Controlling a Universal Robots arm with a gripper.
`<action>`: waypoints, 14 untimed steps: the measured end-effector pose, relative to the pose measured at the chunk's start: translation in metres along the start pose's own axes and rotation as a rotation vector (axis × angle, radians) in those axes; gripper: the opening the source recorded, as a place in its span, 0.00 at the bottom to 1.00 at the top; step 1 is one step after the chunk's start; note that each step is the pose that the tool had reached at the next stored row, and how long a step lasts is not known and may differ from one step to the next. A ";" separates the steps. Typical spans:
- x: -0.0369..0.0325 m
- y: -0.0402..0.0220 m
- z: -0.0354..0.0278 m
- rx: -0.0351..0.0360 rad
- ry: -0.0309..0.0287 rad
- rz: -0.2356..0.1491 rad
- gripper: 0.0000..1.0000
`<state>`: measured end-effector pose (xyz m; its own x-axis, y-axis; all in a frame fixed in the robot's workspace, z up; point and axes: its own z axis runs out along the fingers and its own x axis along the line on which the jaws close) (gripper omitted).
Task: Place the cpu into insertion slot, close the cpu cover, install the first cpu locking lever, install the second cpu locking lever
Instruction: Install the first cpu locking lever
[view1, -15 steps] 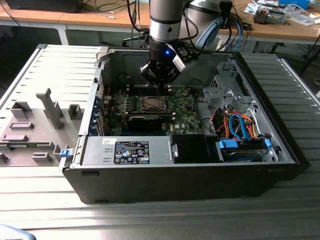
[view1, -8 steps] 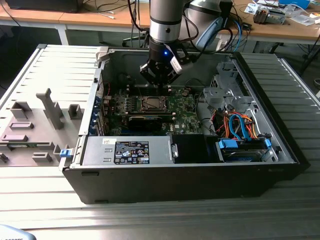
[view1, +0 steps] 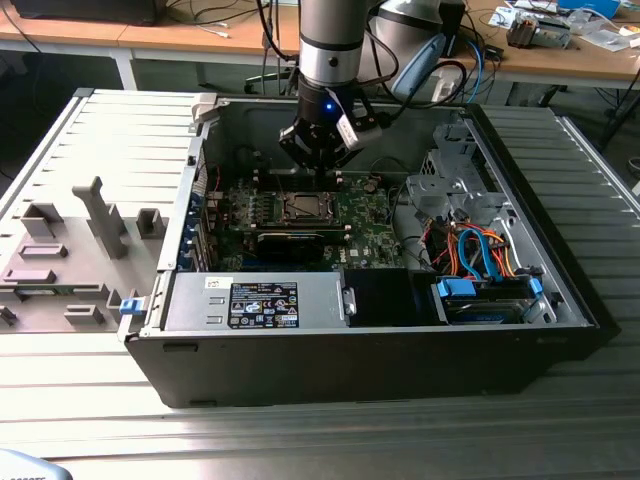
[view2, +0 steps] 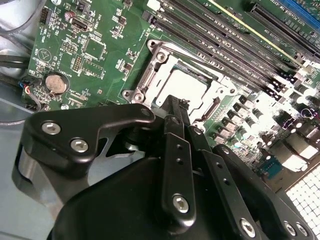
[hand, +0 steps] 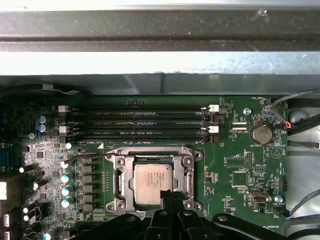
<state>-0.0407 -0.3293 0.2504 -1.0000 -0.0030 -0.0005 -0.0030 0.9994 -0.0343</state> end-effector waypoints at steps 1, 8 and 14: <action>0.0000 0.0000 0.0000 0.0000 0.0000 0.000 0.11; 0.0003 0.0000 0.0000 0.0000 0.0001 0.001 0.11; 0.0010 0.0001 -0.0002 0.0000 0.0001 0.002 0.11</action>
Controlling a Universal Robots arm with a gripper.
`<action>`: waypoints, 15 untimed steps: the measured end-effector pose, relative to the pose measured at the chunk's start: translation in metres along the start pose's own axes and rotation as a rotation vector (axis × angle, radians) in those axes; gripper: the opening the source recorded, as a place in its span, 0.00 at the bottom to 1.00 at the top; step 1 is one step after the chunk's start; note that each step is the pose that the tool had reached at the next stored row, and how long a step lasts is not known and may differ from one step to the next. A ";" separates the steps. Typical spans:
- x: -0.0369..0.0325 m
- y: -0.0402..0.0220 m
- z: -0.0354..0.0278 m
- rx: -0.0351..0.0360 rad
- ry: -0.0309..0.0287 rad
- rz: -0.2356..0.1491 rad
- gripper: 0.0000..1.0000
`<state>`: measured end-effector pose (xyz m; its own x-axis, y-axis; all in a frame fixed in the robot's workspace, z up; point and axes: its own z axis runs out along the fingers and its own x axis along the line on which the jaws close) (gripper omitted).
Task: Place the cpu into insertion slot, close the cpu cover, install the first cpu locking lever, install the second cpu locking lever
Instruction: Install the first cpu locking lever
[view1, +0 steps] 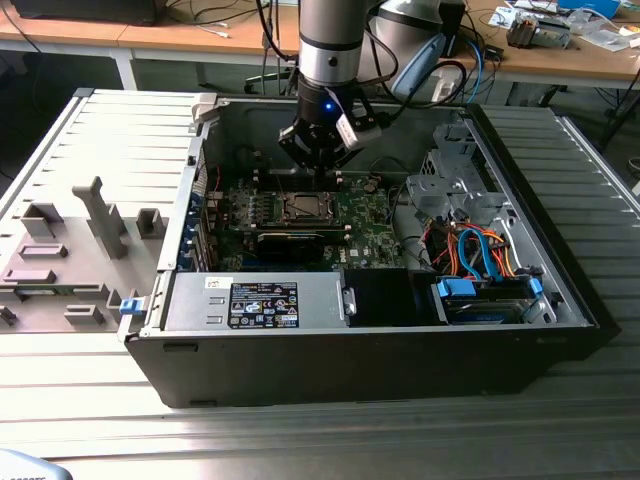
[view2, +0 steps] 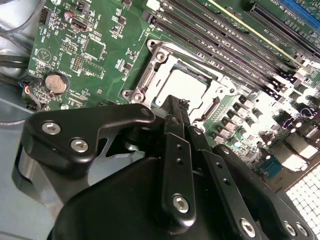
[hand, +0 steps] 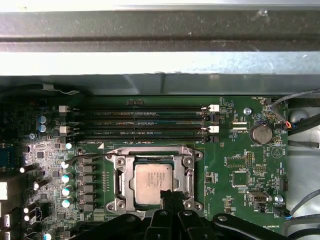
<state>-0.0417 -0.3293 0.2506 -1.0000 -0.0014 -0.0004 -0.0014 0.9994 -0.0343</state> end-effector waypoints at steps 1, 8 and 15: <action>0.0005 0.0000 0.0000 0.0001 0.0000 0.000 0.11; 0.0057 0.0000 0.0000 -0.0001 -0.0001 0.000 0.11; 0.0077 0.0000 0.0000 -0.0001 -0.0001 0.000 0.11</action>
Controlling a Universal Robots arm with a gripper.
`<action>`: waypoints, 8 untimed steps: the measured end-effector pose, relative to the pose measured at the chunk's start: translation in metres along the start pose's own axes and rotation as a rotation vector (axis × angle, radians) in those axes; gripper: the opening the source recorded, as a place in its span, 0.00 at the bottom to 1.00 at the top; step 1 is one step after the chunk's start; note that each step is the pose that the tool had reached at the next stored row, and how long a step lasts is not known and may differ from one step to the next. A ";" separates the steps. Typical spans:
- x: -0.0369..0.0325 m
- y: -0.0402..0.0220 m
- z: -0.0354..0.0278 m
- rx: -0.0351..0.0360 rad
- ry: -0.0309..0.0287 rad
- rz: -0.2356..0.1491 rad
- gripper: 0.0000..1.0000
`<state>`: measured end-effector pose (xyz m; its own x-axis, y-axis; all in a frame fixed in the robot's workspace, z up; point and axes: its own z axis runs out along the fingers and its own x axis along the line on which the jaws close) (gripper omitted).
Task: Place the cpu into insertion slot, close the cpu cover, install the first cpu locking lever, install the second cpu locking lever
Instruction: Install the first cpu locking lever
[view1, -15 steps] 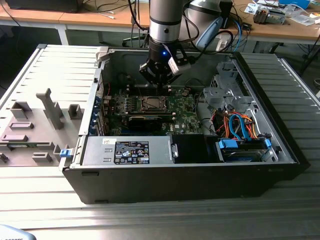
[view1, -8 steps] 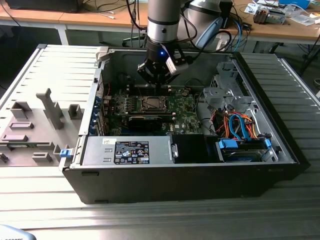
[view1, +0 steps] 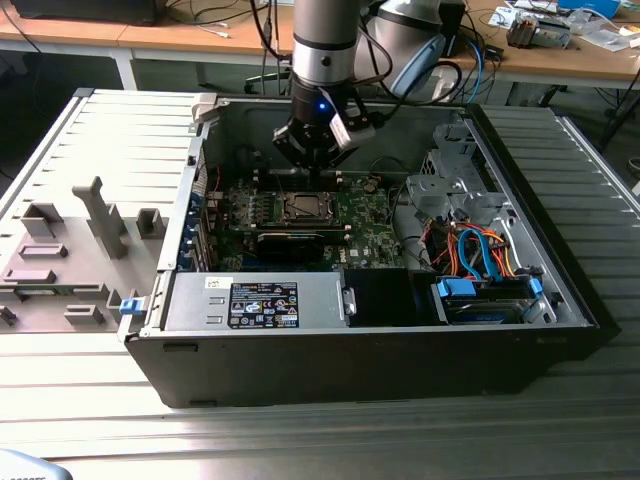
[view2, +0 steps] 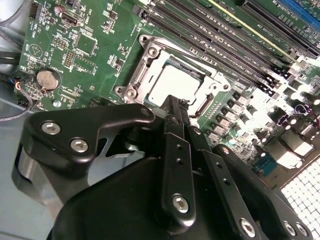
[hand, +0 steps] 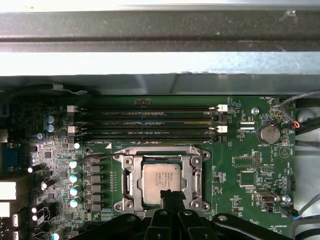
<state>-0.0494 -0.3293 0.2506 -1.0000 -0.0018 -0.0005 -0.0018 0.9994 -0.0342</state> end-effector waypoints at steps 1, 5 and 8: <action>0.0002 0.0000 0.0000 0.0000 0.0000 0.000 0.11; 0.0020 0.0000 0.0000 0.0000 0.0000 0.000 0.11; 0.0030 0.0000 0.0000 0.0000 0.0000 0.000 0.11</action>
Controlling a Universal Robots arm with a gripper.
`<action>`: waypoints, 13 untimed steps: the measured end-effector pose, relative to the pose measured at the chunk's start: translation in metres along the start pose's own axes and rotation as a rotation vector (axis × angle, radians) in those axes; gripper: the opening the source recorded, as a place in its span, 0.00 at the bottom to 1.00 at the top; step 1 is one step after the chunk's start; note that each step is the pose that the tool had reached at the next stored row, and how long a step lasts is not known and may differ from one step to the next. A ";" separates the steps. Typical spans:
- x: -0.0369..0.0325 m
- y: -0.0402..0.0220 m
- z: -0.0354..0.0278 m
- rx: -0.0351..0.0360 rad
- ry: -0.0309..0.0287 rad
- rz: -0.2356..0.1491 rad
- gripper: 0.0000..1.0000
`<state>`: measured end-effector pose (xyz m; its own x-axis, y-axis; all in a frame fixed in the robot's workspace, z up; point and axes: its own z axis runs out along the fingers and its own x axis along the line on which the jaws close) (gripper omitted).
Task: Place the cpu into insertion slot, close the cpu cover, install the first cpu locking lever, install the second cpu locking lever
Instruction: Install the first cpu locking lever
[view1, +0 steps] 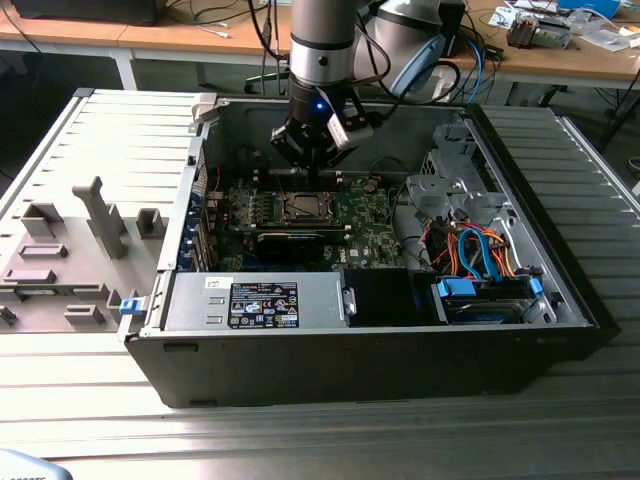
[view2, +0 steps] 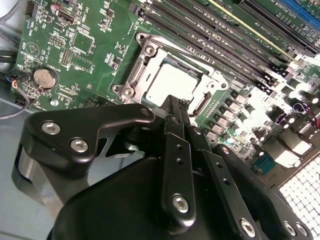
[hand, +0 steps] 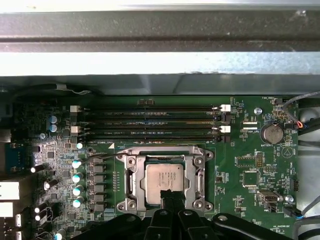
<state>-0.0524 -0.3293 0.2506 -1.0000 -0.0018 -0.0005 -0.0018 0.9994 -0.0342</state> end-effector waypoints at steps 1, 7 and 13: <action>0.0001 0.0000 0.0000 0.0000 -0.0001 0.000 0.11; 0.0012 0.0000 0.0000 0.0001 0.0000 0.000 0.11; 0.0026 0.0000 0.0000 -0.0001 0.0000 0.000 0.11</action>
<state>-0.0549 -0.3293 0.2505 -1.0000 -0.0017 -0.0005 -0.0017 0.9994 -0.0341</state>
